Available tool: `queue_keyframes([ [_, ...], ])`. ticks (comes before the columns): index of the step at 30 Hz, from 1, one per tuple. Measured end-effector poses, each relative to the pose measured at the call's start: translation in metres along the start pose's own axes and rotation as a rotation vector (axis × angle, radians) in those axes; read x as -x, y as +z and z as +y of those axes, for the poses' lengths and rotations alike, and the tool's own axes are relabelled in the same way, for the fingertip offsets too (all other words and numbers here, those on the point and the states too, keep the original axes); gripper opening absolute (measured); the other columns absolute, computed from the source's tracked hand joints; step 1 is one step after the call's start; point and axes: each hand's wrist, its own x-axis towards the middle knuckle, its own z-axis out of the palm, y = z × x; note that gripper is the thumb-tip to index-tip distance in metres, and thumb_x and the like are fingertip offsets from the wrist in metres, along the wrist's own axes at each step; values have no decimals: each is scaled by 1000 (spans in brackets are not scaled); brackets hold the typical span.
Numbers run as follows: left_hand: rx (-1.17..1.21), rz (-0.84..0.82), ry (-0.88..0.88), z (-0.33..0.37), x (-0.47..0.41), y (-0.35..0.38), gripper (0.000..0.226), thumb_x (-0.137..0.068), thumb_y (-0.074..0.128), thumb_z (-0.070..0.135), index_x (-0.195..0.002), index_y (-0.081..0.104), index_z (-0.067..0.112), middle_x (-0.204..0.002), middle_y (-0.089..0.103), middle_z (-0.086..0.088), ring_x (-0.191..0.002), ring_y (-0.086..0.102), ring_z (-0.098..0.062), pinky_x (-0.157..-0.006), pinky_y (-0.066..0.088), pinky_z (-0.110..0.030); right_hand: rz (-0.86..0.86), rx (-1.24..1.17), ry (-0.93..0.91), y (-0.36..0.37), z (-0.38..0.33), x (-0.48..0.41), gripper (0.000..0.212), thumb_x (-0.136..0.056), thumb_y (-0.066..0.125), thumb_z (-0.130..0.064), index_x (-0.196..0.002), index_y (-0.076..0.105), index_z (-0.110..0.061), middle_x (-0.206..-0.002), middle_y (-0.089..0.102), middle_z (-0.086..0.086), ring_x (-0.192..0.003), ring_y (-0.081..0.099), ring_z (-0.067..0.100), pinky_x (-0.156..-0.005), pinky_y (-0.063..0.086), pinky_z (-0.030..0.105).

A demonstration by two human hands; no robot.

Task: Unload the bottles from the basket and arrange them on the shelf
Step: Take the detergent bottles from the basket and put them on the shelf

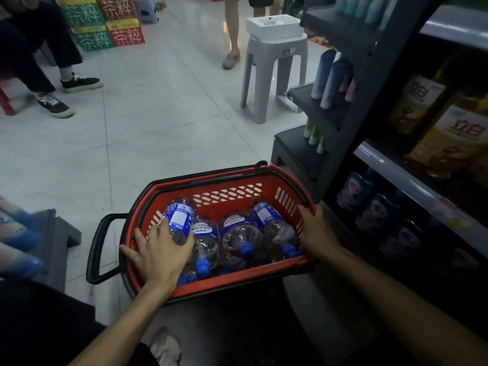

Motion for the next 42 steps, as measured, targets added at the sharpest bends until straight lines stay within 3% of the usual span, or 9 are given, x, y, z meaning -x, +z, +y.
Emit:
queue_keyframes([
  [6,19,-28,141,30,6,2,93,-82,50,82,-154,44,24,-151,53,-7,-152,26,-37,-120,8,-71,58,-47,112,-15,35,37,59,-89,69,-15,-137,41,-35,-150,22,7,-124,54,40,-99,55,53],
  [11,41,-31,304,63,19,7,84,-84,48,80,-147,52,23,-146,59,-5,-150,32,-36,-118,14,-72,119,-134,273,-26,69,82,60,-88,61,5,-141,46,-17,-151,22,14,-125,51,40,-94,49,38],
  [15,67,-35,424,92,28,14,80,-85,46,80,-141,58,24,-140,64,-5,-147,39,-36,-118,16,-72,177,-148,417,-34,89,120,64,-87,60,5,-147,46,-14,-151,24,21,-126,49,43,-90,43,31],
  [18,73,-48,506,108,27,17,79,-85,43,80,-139,60,25,-136,67,-4,-145,42,-36,-117,18,-72,131,-72,497,-37,97,144,74,-92,56,3,-158,32,-18,-165,6,22,-140,40,43,-91,40,28],
  [21,14,-68,585,117,25,18,80,-83,47,81,-140,56,26,-135,66,-7,-144,42,-37,-116,20,-72,27,3,520,-41,100,156,78,-95,55,-5,-162,20,-24,-168,-12,19,-147,30,43,-109,41,40],
  [25,-137,-115,631,115,31,14,87,-82,55,78,-150,42,24,-145,56,-12,-148,33,-41,-116,19,-71,43,322,398,-48,98,164,69,-90,63,-23,-153,34,-21,-160,8,23,-142,32,41,-110,42,43],
  [28,-227,-164,678,116,29,5,97,-81,58,77,-157,30,23,-148,52,-13,-145,37,-39,-117,25,-63,74,460,307,-51,85,165,66,-90,63,-30,-150,36,-20,-164,1,23,-150,17,43,-113,40,46],
  [32,-309,-256,717,126,30,-8,109,-80,72,64,-160,17,14,-144,51,-17,-129,53,-35,-105,45,-48,58,494,234,-52,61,158,65,-92,63,-42,-148,40,-20,-165,3,19,-150,18,41,-113,41,49],
  [42,-349,-390,760,136,-1,-8,104,-78,75,62,-156,21,19,-138,50,-18,-120,57,-38,-88,54,-46,-7,368,94,-46,26,124,54,-97,55,-41,-144,43,-18,-151,28,14,-136,36,33,-103,46,41],
])
